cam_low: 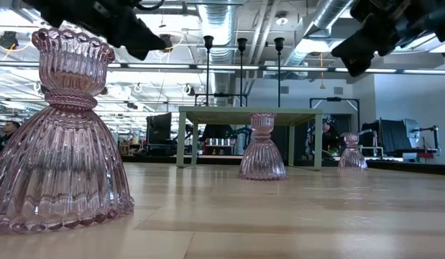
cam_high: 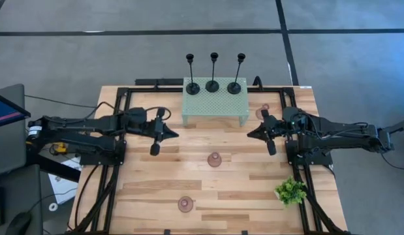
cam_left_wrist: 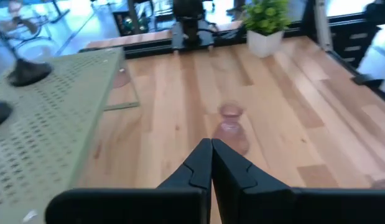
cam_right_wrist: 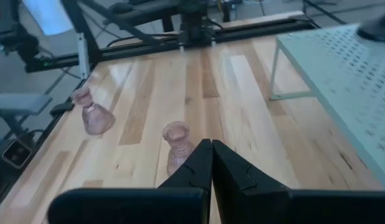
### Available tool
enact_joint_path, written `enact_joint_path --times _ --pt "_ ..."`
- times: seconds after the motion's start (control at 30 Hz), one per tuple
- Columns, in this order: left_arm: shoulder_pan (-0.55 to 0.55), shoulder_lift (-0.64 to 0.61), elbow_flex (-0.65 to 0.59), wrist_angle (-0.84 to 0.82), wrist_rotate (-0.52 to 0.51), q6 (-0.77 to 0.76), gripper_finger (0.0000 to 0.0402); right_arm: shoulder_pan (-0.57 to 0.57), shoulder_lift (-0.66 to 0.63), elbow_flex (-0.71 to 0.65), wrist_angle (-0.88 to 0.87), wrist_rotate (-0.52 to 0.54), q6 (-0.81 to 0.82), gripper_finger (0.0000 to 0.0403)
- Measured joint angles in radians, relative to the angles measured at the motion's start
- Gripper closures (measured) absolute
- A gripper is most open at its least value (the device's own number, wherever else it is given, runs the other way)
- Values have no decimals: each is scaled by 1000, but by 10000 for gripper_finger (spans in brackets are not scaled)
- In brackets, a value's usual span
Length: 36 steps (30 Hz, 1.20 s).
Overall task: Pick & Place candle stick holders
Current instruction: Put the top purple vase candle holder on the shelf
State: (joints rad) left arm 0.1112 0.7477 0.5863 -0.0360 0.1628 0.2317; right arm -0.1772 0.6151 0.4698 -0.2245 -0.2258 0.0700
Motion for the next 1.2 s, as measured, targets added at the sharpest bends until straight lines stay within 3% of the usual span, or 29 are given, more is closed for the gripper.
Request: enact_joint_path --times 0.9,1.07,1.2 --pt "-26 -7 -42 20 6 -4 391 -2 117 0 106 25 4 403" --pt "-26 -7 -41 22 6 -4 392 -2 130 0 44 227 106 403" --pt "-26 -7 -48 20 6 -3 394 2 100 0 -86 325 118 403"
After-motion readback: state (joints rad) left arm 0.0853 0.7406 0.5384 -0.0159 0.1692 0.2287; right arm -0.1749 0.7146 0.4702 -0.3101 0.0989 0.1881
